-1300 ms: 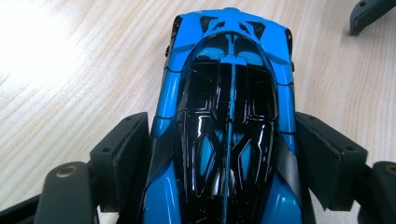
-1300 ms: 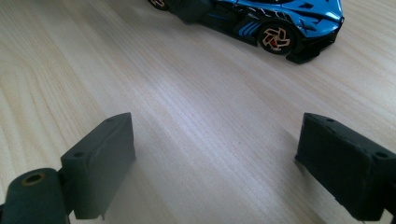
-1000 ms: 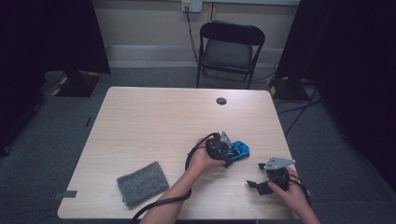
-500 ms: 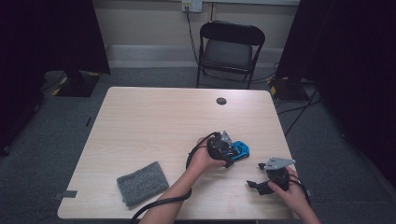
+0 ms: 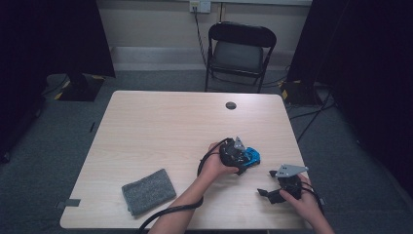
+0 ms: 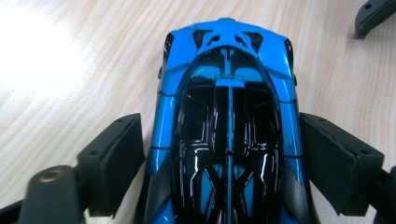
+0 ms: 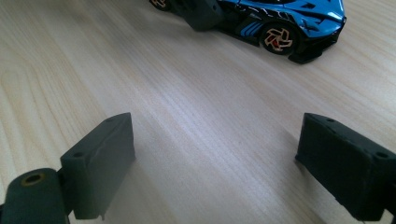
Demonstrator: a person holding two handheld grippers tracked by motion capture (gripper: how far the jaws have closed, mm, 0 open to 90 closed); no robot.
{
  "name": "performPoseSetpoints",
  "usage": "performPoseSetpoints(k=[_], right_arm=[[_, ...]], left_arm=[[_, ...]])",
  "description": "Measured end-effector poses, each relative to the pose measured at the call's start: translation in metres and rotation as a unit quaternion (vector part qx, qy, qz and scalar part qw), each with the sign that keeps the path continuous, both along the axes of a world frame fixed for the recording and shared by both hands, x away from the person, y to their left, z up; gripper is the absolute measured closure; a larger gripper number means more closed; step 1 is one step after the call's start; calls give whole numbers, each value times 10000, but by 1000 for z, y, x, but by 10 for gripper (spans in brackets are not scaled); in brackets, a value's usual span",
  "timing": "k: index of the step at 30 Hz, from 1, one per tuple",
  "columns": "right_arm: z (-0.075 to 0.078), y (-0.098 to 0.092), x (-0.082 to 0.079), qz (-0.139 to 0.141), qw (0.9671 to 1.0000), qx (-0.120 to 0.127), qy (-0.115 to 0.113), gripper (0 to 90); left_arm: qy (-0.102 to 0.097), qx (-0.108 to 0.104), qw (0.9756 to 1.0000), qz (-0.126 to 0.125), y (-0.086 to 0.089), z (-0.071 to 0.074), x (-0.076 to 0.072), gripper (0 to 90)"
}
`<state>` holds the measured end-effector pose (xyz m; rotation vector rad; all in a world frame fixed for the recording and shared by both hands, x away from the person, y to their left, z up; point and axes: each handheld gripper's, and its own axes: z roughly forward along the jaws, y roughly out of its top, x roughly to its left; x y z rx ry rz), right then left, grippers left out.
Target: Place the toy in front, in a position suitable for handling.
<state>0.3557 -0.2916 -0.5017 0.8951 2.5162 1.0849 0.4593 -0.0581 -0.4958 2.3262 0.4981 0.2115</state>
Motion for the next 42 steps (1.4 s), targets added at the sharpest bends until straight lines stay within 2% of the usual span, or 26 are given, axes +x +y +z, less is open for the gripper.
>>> performPoseSetpoints(k=[4, 5, 7, 11, 12, 13, 16, 17, 19, 21, 25, 27, 36, 41, 42], right_arm=[[0, 0, 0, -5, 10000, 1, -4, 101], [0, 0, 0, -5, 10000, 1, -6, 101], [0, 0, 0, -6, 10000, 1, -4, 101], [0, 0, 0, 0, 10000, 0, 1, 101], [0, 0, 0, -3, 10000, 2, -5, 101], [0, 0, 0, 1, 10000, -3, -1, 101], [0, 0, 0, 14, 10000, -4, -2, 101], [0, 0, 0, 14, 10000, -5, -3, 101], [0, 0, 0, 13, 10000, -3, -3, 101], [0, 0, 0, 13, 10000, -2, -3, 101], [0, 0, 0, 13, 10000, -2, -1, 101], [0, 0, 0, 11, 10000, -4, -3, 101], [0, 0, 0, 11, 10000, -1, 2, 101], [0, 0, 0, 14, 10000, -1, -3, 101], [0, 0, 0, 14, 10000, -1, -2, 101]], left_arm=[[85, -114, 9999, 5, 2, 0, 1, 223], [97, -176, 9998, -82, 2, 0, 0, 256], [175, -194, 9997, -12, 3, 1, 0, 260], [232, -172, 9996, 48, 4, 2, -1, 262], [251, -99, 9996, 81, 3, 3, -2, 262], [148, -71, 9998, 72, 2, 4, -4, 262], [200, -139, 9996, 123, 3, 5, -5, 263], [189, -104, 9998, 58, 5, 7, -4, 264], [185, -227, 9995, 91, 7, 10, -4, 275], [75, -42, 9999, 70, 8, 13, -4, 276], [68, -5, 9999, 107, 11, 14, -4, 276], [16, -104, 9999, 128, 13, 15, -4, 276], [-12, -241, 9995, 225, 21, 27, 0, 276], [-96, -308, 9990, 323, 34, 35, 5, 276], [-111, -315, 9987, 394, 41, 37, 7, 276]])
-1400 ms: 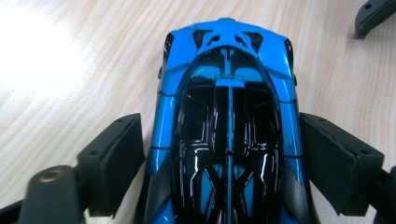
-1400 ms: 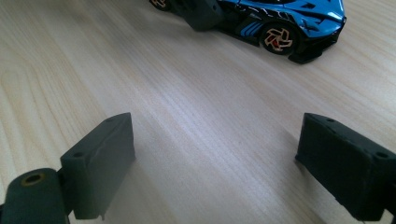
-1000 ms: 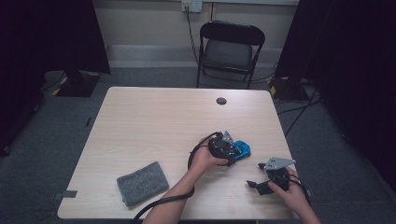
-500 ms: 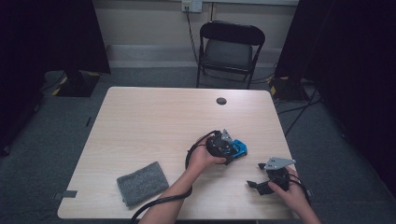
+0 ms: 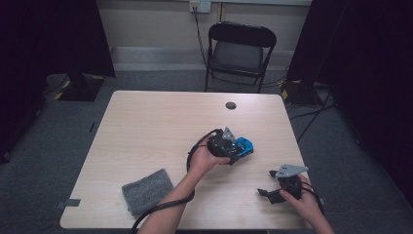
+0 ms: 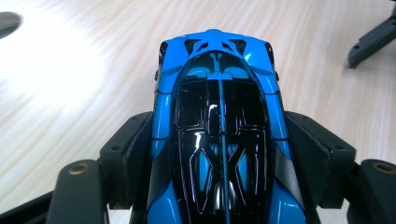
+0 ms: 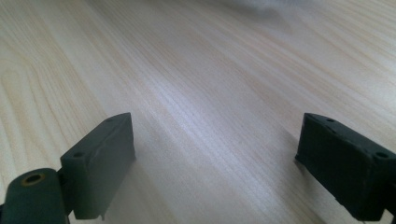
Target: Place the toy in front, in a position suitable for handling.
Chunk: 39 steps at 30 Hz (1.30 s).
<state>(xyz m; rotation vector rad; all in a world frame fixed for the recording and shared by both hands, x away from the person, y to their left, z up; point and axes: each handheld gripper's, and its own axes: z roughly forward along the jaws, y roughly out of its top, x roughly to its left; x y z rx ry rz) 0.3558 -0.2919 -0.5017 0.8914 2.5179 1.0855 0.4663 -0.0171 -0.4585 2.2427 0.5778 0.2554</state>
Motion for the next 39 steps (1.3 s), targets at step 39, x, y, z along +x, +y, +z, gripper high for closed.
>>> performPoseSetpoints(k=[39], right_arm=[[0, 0, 0, 0, 10000, 1, -1, 101]], left_arm=[[123, 215, 9942, 1048, 129, -24, 22, 275]])
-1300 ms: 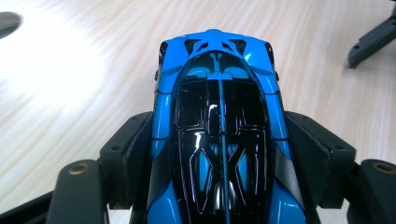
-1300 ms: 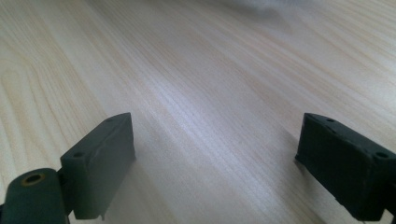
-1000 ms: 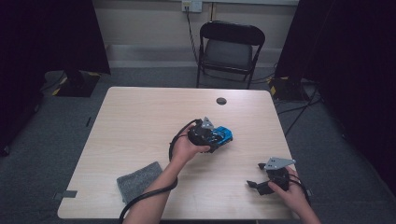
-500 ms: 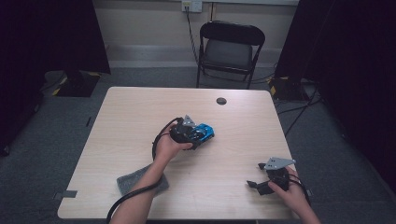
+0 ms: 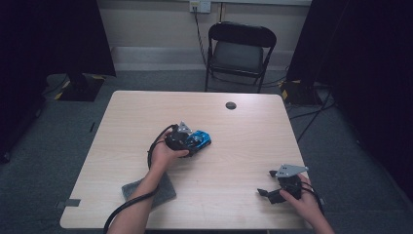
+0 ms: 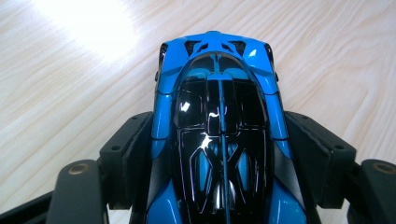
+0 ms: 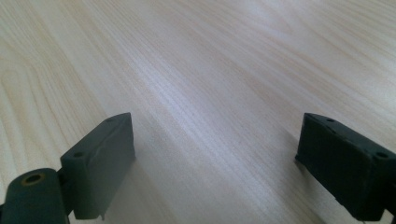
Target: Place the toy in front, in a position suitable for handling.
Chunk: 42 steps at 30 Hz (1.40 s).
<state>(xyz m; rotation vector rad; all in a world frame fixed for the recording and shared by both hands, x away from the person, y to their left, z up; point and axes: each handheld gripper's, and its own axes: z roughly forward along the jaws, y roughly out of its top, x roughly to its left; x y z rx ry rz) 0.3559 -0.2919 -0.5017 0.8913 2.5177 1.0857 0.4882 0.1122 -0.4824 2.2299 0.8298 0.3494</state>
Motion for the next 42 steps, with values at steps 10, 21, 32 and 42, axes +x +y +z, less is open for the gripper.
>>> performPoseSetpoints(k=[10, 21, 32, 42], right_arm=[[0, 0, 0, 9, 10000, 0, -1, 101], [0, 0, 0, 8, 10000, 0, -1, 101], [0, 0, 0, 9, 10000, 0, -1, 101], [0, 0, 0, 9, 10000, -1, -2, 101]], left_arm=[[26, -12, 9999, -138, 14, -4, -3, 275], [148, -73, 9997, -191, 26, -7, -5, 273], [242, -30, 9994, -240, 30, -8, -4, 269], [329, 214, 9992, -123, 28, -9, -6, 214]])
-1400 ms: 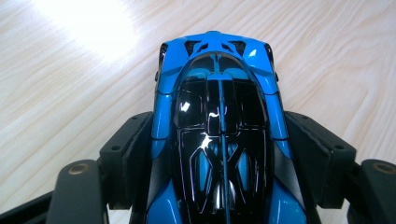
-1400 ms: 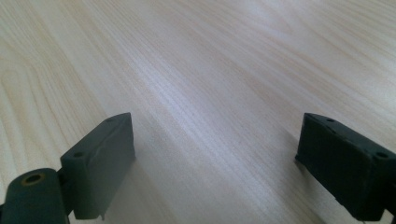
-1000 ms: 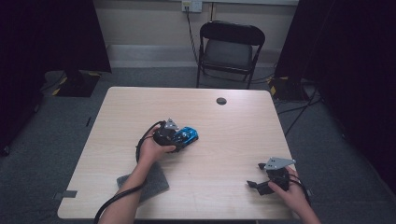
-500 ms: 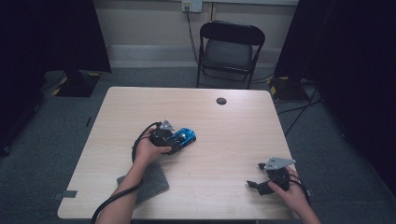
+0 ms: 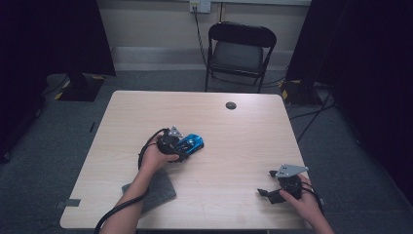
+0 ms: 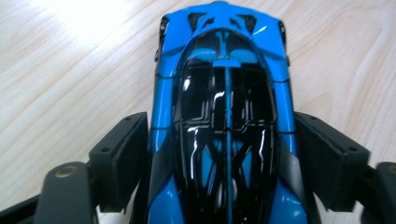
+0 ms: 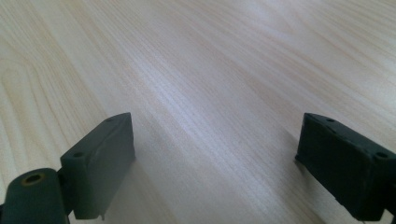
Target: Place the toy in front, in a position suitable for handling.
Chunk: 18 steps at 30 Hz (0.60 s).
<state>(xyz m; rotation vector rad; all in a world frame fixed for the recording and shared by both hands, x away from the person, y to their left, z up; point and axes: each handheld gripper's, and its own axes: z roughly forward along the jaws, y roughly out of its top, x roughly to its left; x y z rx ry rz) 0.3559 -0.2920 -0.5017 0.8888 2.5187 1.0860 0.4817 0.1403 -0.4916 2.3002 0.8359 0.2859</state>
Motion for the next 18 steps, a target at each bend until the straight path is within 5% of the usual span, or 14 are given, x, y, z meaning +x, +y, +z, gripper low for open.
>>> performPoseSetpoints(k=[13, 14, 18], right_arm=[[0, 1, -2, -108, 9999, 4, 14, 107], [4, 3, -2, -142, 9998, -134, 105, 172], [14, 16, -4, 199, 9998, -100, 12, 229]], left_arm=[[35, 7, 10000, 4, 7, 0, -7, 174], [-14, -5, 10000, 6, 8, 0, -8, 179], [-88, -118, 9999, -10, 12, 6, -11, 185]])
